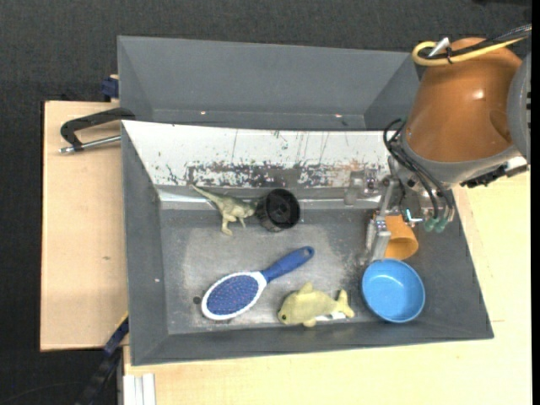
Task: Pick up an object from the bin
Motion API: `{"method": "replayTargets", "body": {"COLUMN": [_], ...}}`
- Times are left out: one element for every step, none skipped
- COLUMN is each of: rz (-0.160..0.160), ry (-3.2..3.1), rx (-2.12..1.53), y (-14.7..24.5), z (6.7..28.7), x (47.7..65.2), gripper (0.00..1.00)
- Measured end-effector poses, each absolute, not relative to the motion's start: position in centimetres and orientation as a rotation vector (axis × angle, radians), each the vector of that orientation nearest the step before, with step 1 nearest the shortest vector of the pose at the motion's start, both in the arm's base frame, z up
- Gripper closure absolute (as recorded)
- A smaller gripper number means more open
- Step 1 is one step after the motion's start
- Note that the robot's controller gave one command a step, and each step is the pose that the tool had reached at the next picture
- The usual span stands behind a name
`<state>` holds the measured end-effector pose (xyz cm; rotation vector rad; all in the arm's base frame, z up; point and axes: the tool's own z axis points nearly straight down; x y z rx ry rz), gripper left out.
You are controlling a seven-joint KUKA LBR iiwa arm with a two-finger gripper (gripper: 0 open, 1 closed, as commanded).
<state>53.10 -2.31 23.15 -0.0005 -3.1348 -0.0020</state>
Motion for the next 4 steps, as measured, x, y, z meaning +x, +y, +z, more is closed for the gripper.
{"method": "replayTargets", "body": {"rz": [-0.004,0.001,0.006,0.008], "ry": [-3.118,-3.081,-3.096,-2.591], "rx": [0.334,0.659,0.661,1.794], "y": [3.5,3.6,3.6,-0.1], "z": [13.7,7.3,7.9,26.1], "x": [49.6,50.5,51.0,53.3], "gripper": [0.0,0.0,1.0,1.0]}}
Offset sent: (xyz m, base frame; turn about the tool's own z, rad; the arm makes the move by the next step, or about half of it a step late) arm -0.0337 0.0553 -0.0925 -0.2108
